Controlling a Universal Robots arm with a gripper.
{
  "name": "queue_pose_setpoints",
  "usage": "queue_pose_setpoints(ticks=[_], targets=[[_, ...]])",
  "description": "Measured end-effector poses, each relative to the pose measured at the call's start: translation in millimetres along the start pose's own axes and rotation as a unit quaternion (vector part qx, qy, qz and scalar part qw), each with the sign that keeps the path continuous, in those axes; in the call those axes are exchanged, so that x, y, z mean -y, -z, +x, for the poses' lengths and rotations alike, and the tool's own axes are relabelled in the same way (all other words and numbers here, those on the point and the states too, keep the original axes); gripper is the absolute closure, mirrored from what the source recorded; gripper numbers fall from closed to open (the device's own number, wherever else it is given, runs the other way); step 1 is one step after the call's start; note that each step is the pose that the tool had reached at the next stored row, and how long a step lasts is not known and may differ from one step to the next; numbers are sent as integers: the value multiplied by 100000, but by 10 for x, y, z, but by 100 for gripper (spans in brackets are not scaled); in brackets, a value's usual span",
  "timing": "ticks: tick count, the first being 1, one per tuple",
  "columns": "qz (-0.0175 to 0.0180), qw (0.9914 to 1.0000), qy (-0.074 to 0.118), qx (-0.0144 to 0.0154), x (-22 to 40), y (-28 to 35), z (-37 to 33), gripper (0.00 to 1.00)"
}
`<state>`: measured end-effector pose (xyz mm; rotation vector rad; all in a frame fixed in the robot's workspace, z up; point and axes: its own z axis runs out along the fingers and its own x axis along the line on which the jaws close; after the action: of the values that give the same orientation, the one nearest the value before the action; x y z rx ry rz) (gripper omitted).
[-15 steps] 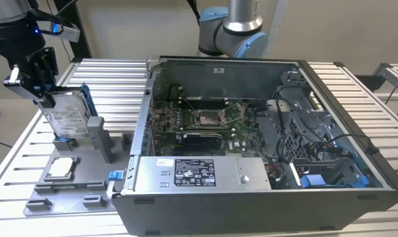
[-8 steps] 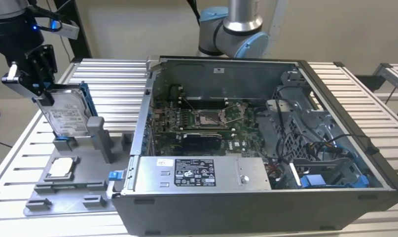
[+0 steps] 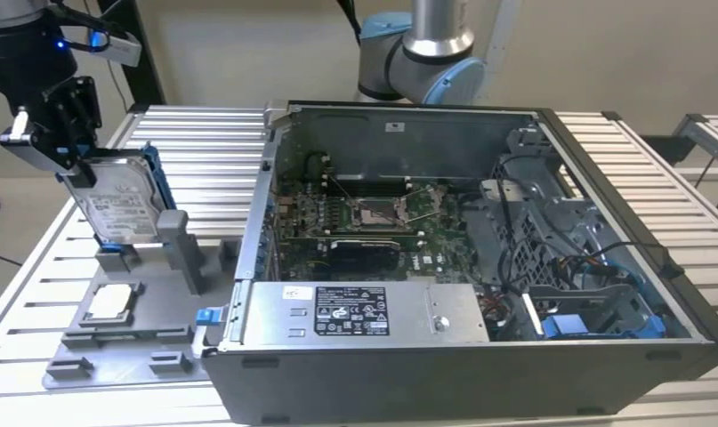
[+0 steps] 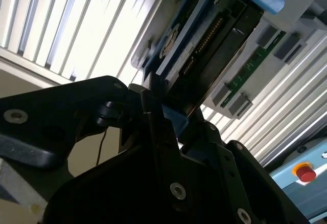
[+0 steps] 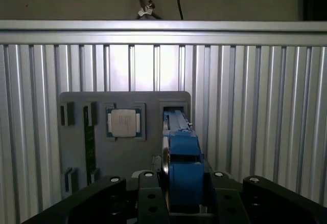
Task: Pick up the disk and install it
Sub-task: 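Pick up the disk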
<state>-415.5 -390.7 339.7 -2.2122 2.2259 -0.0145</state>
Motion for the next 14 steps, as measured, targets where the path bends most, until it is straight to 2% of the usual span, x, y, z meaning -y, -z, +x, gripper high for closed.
queue_pose_setpoints(ticks=[9,14], targets=[[2,100000,6,0,1,121,1,100],[-1,100000,-3,-2,1,213,1,100]])
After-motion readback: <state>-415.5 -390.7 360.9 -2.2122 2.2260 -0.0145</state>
